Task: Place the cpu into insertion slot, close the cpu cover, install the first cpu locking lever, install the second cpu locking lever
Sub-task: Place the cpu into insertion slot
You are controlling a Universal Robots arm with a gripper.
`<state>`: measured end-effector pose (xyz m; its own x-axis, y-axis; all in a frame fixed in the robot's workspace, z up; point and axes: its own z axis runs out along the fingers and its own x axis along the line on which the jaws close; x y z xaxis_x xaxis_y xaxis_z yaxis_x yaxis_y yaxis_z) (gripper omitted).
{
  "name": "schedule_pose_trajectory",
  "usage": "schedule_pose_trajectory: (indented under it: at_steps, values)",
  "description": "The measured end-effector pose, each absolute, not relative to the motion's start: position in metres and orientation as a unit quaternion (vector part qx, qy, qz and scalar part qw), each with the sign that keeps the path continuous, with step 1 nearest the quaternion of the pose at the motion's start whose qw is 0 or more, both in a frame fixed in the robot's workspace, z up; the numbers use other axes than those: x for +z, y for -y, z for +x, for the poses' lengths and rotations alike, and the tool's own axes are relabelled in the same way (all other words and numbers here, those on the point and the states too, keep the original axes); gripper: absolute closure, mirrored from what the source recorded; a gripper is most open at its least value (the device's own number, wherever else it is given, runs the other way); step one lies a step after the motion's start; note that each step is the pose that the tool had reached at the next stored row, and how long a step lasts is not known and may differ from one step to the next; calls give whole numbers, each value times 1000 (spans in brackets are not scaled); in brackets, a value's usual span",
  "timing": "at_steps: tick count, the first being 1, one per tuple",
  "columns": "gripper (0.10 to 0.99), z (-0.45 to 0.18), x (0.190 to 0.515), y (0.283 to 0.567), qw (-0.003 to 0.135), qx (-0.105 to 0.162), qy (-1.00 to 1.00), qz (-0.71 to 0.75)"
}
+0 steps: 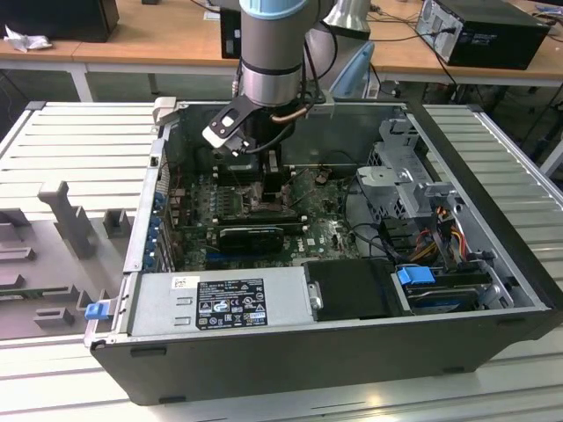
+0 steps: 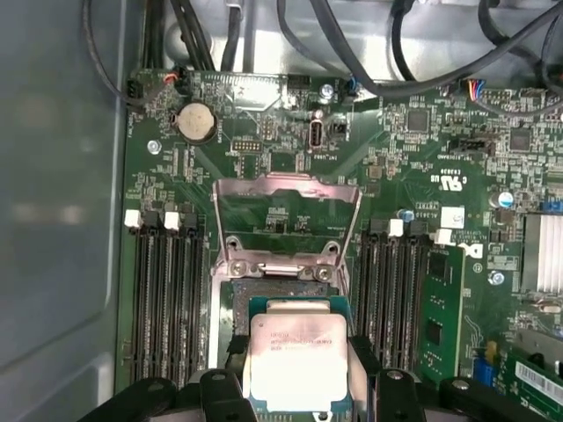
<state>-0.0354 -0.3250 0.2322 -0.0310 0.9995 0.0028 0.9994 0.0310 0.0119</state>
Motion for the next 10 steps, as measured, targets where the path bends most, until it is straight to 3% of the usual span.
schedule_pose_trajectory:
  at_steps: [10]
  values:
    - [561,-38,214,320,3,5,-705,710]
